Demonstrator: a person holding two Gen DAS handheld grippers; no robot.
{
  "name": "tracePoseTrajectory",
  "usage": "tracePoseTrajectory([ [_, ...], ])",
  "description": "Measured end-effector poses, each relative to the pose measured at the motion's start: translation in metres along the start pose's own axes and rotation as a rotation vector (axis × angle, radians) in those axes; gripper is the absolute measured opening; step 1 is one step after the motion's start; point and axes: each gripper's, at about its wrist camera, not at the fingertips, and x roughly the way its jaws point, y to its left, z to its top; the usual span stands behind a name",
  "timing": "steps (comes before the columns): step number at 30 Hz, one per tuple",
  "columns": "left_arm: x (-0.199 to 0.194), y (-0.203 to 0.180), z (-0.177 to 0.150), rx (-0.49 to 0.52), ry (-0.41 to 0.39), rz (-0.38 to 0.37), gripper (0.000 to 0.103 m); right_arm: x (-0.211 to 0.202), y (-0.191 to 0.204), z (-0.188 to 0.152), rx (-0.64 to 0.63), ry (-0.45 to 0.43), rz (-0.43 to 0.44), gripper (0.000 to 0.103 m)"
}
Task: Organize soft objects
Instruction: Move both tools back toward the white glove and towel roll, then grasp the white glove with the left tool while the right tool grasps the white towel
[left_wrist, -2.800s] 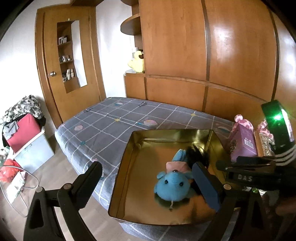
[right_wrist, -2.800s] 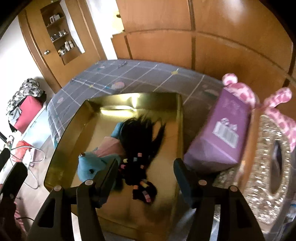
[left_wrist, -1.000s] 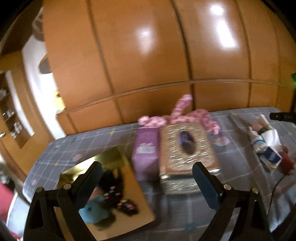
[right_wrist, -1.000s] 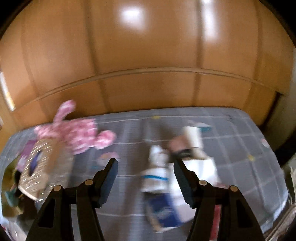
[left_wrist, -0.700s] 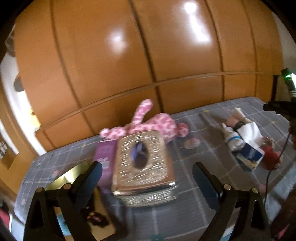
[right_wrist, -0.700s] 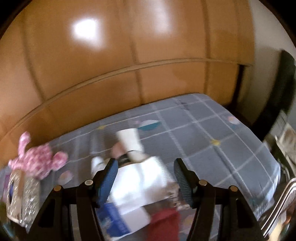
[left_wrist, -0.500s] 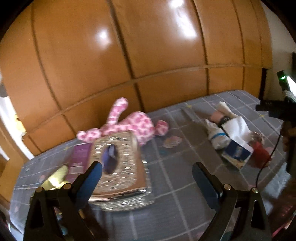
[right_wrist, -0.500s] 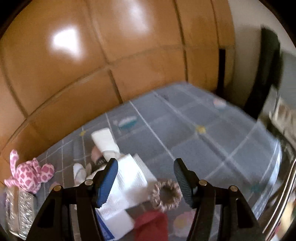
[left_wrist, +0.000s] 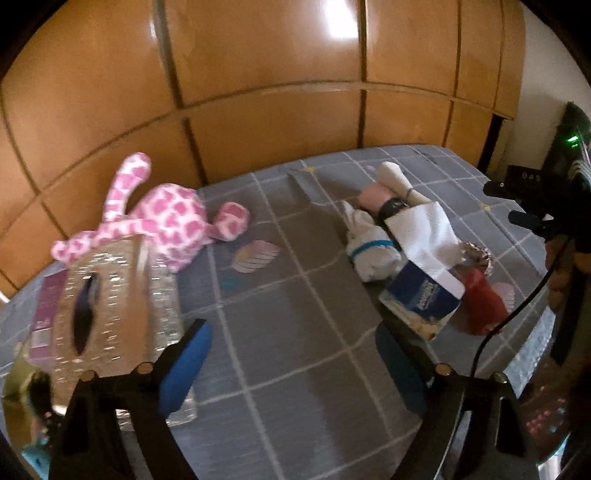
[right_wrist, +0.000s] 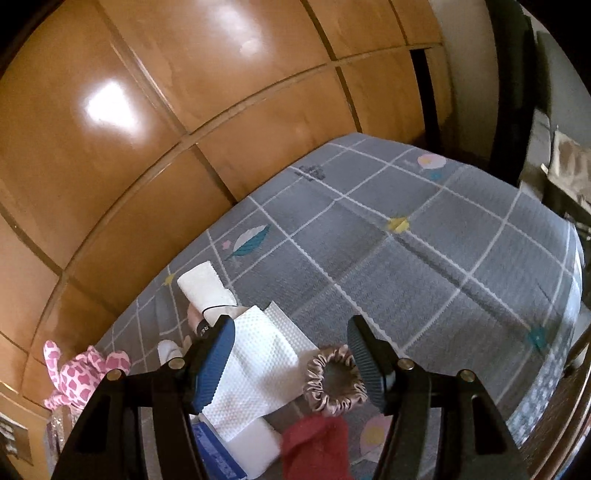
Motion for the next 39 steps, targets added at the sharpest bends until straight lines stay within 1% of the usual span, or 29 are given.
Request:
tracePoseTrajectory([
  [1,0.004,-0.003,0.002,-0.001,0.011,-0.011,0.078,0.001,-0.001,0.000,0.004,0.004,0.001,0.064],
  [2,0.011,-0.006,0.005,-0.003,0.030,-0.035,0.077,0.002,-0.001,0.000,0.005,0.008,0.003,0.064],
  [3,0.015,-0.009,0.006,-0.005,0.043,-0.055,0.073,0.002,-0.001,0.000,0.006,0.013,0.006,0.064],
  [4,0.022,-0.012,0.009,-0.005,0.059,-0.076,0.067,0.004,-0.001,0.000,0.006,0.018,0.010,0.064],
  [6,0.032,-0.017,0.016,-0.010,0.080,-0.095,0.063,0.006,0.001,-0.001,-0.003,0.031,0.013,0.064],
  [8,0.043,-0.020,0.026,-0.038,0.095,-0.146,0.063,0.008,0.004,-0.002,-0.014,0.039,0.018,0.064],
  [10,0.053,-0.024,0.036,-0.067,0.093,-0.183,0.063,0.009,0.005,-0.002,-0.022,0.045,0.024,0.064],
  [13,0.072,-0.031,0.047,-0.086,0.113,-0.200,0.064,0.011,0.006,-0.003,-0.028,0.059,0.034,0.064],
  [15,0.089,-0.037,0.056,-0.104,0.144,-0.237,0.064,0.012,0.006,-0.003,-0.027,0.064,0.039,0.064],
  [18,0.111,-0.045,0.068,-0.112,0.168,-0.227,0.064,0.013,0.004,-0.002,-0.020,0.073,0.044,0.064],
  [21,0.132,-0.049,0.078,-0.131,0.205,-0.251,0.064,0.015,0.001,-0.002,-0.002,0.085,0.048,0.064],
  [24,0.149,-0.056,0.085,-0.111,0.221,-0.234,0.065,0.017,-0.002,-0.002,0.016,0.095,0.053,0.064],
  [26,0.158,-0.056,0.085,-0.122,0.236,-0.260,0.058,0.018,-0.003,-0.002,0.027,0.104,0.058,0.064],
  [27,0.162,-0.053,0.083,-0.135,0.250,-0.285,0.051,0.019,-0.004,-0.002,0.035,0.108,0.065,0.064],
  [29,0.164,-0.047,0.077,-0.158,0.265,-0.339,0.048,0.020,-0.007,-0.001,0.052,0.115,0.071,0.064],
  [30,0.162,-0.045,0.074,-0.162,0.262,-0.349,0.045,0.021,-0.008,-0.001,0.058,0.122,0.080,0.064],
  [31,0.160,-0.043,0.072,-0.162,0.253,-0.351,0.043,0.021,-0.008,-0.001,0.059,0.127,0.087,0.064],
  [34,0.151,-0.036,0.064,-0.151,0.238,-0.355,0.040,0.023,-0.001,-0.003,0.026,0.143,0.094,0.064],
  [37,0.141,-0.027,0.056,-0.166,0.235,-0.345,0.040,0.026,0.007,-0.005,-0.018,0.166,0.102,0.064],
  [39,0.134,-0.021,0.047,-0.168,0.229,-0.328,0.040,0.029,0.013,-0.007,-0.050,0.181,0.091,0.064],
])
